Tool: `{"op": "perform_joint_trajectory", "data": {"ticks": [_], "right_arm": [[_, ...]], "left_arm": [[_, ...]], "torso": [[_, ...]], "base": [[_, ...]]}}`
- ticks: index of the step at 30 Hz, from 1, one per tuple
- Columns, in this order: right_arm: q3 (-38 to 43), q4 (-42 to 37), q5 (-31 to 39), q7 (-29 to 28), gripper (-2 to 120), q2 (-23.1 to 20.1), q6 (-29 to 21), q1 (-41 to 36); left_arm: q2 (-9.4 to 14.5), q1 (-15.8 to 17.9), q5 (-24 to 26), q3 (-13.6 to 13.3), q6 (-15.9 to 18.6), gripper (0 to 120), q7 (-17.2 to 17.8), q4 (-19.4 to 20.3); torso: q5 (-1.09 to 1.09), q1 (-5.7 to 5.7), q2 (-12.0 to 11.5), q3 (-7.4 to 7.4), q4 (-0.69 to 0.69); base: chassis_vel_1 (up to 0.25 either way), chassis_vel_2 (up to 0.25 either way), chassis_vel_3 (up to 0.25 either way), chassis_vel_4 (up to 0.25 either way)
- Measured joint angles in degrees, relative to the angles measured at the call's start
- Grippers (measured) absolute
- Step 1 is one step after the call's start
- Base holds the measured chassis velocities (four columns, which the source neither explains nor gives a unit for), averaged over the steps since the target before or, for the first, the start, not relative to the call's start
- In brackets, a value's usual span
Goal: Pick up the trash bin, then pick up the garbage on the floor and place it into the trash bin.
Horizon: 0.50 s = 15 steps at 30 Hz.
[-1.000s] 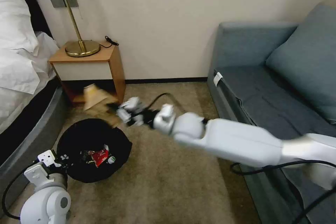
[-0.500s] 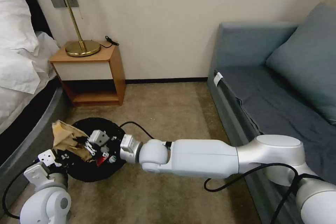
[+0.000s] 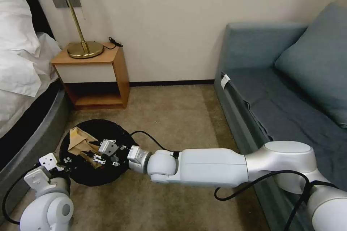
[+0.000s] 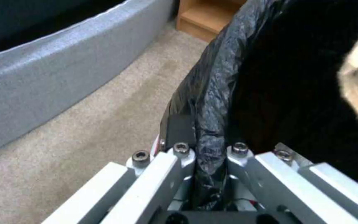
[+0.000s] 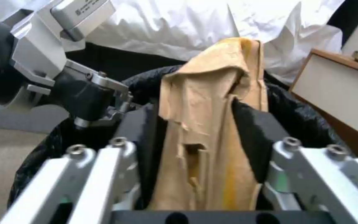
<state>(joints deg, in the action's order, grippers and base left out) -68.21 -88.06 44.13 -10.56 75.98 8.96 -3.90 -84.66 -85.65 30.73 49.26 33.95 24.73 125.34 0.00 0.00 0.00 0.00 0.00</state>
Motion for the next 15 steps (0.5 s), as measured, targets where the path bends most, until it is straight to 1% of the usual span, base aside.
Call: {"op": "perform_joint_trajectory", "data": {"ticks": [1, 2, 3, 8, 9, 12, 13, 15], "right_arm": [[0.0, -0.1, -0.1, 0.0, 54, -0.1, 0.0, 0.0], [0.0, -0.1, -0.3, 0.0, 61, -0.1, 0.0, 0.1], [0.0, -0.1, -0.3, 0.0, 61, -0.1, 0.0, 0.1], [-0.6, -0.5, -0.6, 0.0, 82, -0.6, -0.1, 0.4], [-0.6, -0.5, -0.6, 0.0, 82, -0.6, -0.1, 0.4], [-2.2, -0.6, -0.7, 0.4, 95, -1.3, -0.6, 2.2], [-2.8, -0.6, -1.1, 0.5, 98, -1.4, -1.0, 2.9], [-3.3, -0.6, -1.7, 0.5, 99, -1.4, -1.3, 3.5]], "left_arm": [[0.0, 0.0, 0.0, 0.0, 0.0, 3, 0.0, 0.0], [-0.1, -0.1, 0.0, 0.0, 0.0, 3, 0.0, 0.1], [-0.1, -0.1, 0.0, 0.0, 0.0, 3, 0.0, 0.1], [-0.2, -0.1, 0.0, 0.1, -0.1, 3, 0.0, 0.1], [-0.2, -0.1, 0.0, 0.1, -0.1, 3, 0.0, 0.1], [-0.3, -0.1, -0.1, 0.1, -0.1, 3, 0.1, 0.1], [-0.4, -0.1, -0.1, 0.0, -0.1, 3, 0.1, 0.1], [-0.4, -0.1, -0.2, -0.1, -0.1, 3, 0.1, 0.1]], "torso": [[0.0, 0.0, 0.0, 0.0, 0.0], [0.0, 0.0, 0.0, 0.0, 0.0], [0.0, 0.0, 0.0, 0.0, 0.0], [0.0, 0.0, 0.0, 0.0, 0.0], [0.0, 0.0, 0.0, 0.0, 0.0], [0.0, 0.0, 0.0, 0.0, 0.0], [0.0, 0.0, 0.0, 0.0, 0.0], [0.0, 0.0, 0.0, 0.0, 0.0]], "base": [[0.0, 0.0, 0.0, 0.0], [0.0, 0.0, 0.0, 0.0], [0.0, 0.0, 0.0, 0.0], [0.0, 0.0, 0.0, 0.0], [0.0, 0.0, 0.0, 0.0], [0.0, 0.0, 0.0, 0.0], [0.0, 0.0, 0.0, 0.0], [0.0, 0.0, 0.0, 0.0]]}}
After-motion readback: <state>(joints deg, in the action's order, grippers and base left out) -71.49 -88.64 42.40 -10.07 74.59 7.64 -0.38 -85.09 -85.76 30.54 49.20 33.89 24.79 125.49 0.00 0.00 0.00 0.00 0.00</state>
